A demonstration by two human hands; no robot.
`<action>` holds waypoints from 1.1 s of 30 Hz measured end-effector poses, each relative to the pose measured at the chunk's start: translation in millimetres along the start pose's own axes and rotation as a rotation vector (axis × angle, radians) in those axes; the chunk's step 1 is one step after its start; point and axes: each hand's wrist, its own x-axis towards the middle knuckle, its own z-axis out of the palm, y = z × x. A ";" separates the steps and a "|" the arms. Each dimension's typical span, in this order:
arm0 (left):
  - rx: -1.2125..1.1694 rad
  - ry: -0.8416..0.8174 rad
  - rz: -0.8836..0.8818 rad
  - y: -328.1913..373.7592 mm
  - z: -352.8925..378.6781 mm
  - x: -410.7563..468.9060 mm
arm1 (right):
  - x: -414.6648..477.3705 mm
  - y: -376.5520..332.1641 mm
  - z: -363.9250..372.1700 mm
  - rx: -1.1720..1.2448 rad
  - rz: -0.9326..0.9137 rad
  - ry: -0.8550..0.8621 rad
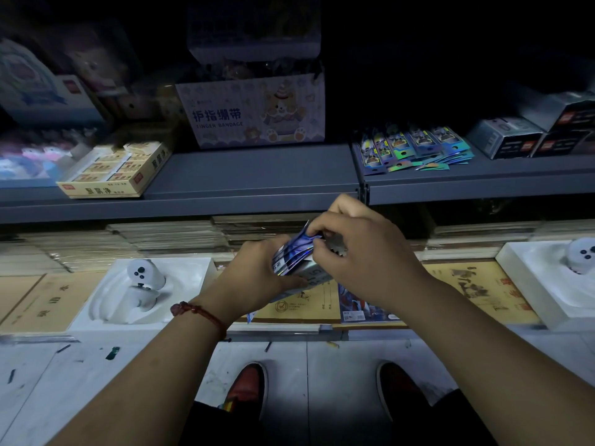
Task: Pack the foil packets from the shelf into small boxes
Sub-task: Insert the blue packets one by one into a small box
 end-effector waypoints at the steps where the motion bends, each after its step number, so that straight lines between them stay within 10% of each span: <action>1: -0.009 0.001 0.002 -0.1 0.1 0.1 | -0.2 0.6 -0.3 -0.024 0.003 -0.011; 18: 0.038 -0.031 -0.030 -1.5 1.9 -0.5 | 2.4 8.3 4.1 0.155 0.077 0.029; 26: -0.020 -0.005 -0.141 -2.5 -5.4 0.3 | 7.6 6.3 -9.7 0.228 0.073 0.491; 33: -0.019 0.020 -0.143 -0.8 -4.8 1.1 | 6.5 1.2 -1.4 0.619 0.436 0.297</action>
